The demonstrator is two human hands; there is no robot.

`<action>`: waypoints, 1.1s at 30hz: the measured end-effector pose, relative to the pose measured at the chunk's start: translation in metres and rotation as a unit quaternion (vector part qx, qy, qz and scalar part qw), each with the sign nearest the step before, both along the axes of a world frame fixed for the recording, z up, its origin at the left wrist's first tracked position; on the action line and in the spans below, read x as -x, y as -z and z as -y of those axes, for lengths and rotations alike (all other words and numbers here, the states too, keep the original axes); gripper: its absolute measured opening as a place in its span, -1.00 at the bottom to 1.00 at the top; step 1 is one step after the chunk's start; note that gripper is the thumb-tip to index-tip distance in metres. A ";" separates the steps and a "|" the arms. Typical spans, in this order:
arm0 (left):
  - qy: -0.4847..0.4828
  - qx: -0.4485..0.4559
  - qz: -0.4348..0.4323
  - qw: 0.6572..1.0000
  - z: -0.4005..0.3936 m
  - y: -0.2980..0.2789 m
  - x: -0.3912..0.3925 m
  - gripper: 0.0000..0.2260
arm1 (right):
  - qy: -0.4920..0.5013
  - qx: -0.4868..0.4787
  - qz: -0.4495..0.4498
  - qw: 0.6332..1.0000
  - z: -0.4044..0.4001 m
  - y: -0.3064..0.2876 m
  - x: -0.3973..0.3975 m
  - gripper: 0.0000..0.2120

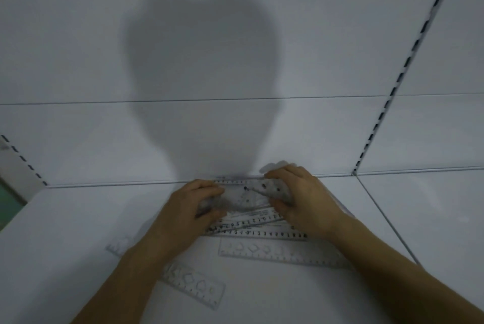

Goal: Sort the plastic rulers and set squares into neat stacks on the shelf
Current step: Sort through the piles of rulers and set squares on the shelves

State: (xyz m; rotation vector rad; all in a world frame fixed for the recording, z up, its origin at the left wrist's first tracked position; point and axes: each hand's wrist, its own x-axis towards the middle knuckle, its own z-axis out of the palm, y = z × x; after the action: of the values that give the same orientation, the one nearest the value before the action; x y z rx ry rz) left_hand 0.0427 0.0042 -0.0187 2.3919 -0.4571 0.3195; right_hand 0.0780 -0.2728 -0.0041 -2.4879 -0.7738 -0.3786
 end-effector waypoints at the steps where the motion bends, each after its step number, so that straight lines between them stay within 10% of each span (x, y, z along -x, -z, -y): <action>1: -0.003 0.001 0.003 1.000 -0.001 0.000 0.001 -0.68 | -0.004 -0.018 0.000 1.000 0.001 -0.001 0.000 -0.56; 12: -0.056 -0.006 0.116 0.992 0.009 -0.010 0.001 -0.65 | -0.004 -0.107 -0.011 0.994 0.005 0.000 -0.002 -0.51; 26: -0.012 0.108 0.001 0.994 0.008 -0.004 -0.005 -0.47 | 0.030 -0.132 0.082 0.987 0.001 -0.001 0.002 -0.76; 33: 0.004 0.000 0.027 1.000 0.002 0.005 -0.004 -0.63 | -0.033 -0.090 0.118 0.988 -0.004 -0.016 0.004 -0.75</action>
State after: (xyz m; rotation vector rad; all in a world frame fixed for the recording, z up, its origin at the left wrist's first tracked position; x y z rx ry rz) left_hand 0.0464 0.0026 -0.0242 2.3854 -0.4907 0.3825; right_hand 0.0736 -0.2684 0.0116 -2.2685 -0.8707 -0.6957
